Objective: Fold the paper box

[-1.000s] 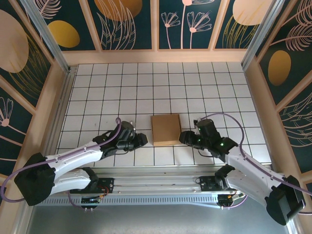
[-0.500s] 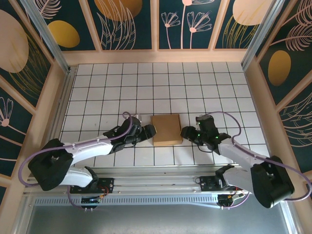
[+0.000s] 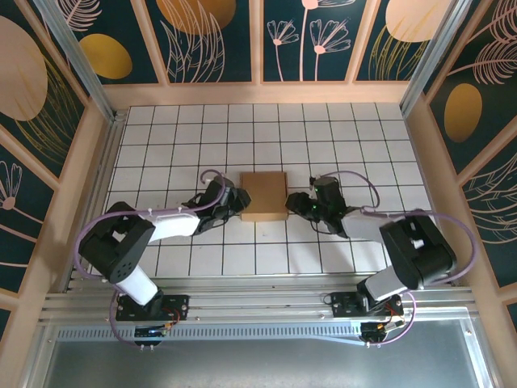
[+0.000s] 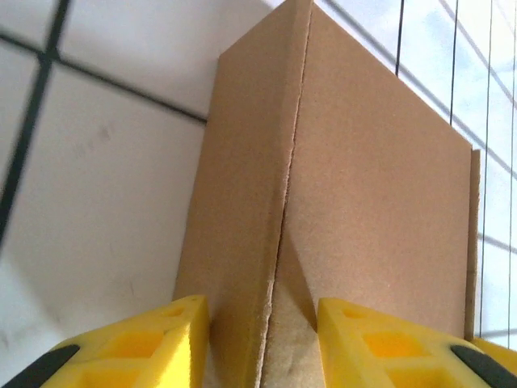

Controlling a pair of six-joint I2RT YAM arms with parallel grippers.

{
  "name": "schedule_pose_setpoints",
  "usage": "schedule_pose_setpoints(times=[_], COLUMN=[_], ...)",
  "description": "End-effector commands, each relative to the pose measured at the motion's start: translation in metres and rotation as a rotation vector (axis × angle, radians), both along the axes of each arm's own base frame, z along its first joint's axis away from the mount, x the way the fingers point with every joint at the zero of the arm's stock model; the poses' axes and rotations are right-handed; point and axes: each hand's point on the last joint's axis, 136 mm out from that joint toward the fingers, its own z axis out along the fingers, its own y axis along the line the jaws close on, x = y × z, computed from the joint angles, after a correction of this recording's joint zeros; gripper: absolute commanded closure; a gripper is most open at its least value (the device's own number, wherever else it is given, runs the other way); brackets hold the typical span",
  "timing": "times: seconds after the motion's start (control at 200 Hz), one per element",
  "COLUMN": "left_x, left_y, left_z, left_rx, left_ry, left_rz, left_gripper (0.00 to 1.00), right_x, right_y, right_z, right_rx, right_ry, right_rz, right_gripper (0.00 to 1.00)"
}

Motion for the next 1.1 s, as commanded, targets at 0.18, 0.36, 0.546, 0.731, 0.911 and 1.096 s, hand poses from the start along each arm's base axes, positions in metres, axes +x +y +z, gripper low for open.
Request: schedule_pose_setpoints(times=[0.18,0.36,0.546,0.731,0.911,1.096], left_x=[0.086,0.15,0.198,0.202,0.152,0.071], left_y=[0.03,0.042,0.053,0.058,0.071,0.139], left_z=[-0.017,-0.023,-0.01,0.048,0.141,0.18], left_rx=[0.08,0.091,0.067,0.066,0.033,0.255], left_ry=[-0.046,-0.076,-0.128,-0.222,-0.421,-0.585], left_rz=[0.055,0.09,0.118,0.093,0.058,0.178], left_gripper=[0.61,0.61,0.59,0.47,0.31,0.18], right_x=[0.088,0.156,0.209,0.222,0.176,0.108], right_y=[0.05,0.068,0.073,0.052,-0.022,-0.154], right_z=[-0.021,-0.023,-0.02,0.06,0.137,0.122], right_rx=[0.026,0.013,0.024,0.029,-0.063,-0.428], right_ry=[0.0,-0.04,-0.052,-0.173,-0.331,-0.435], right_rz=[0.013,-0.01,-0.023,-0.01,-0.052,-0.278], right_gripper=[0.66,0.66,0.66,0.56,0.42,0.31])
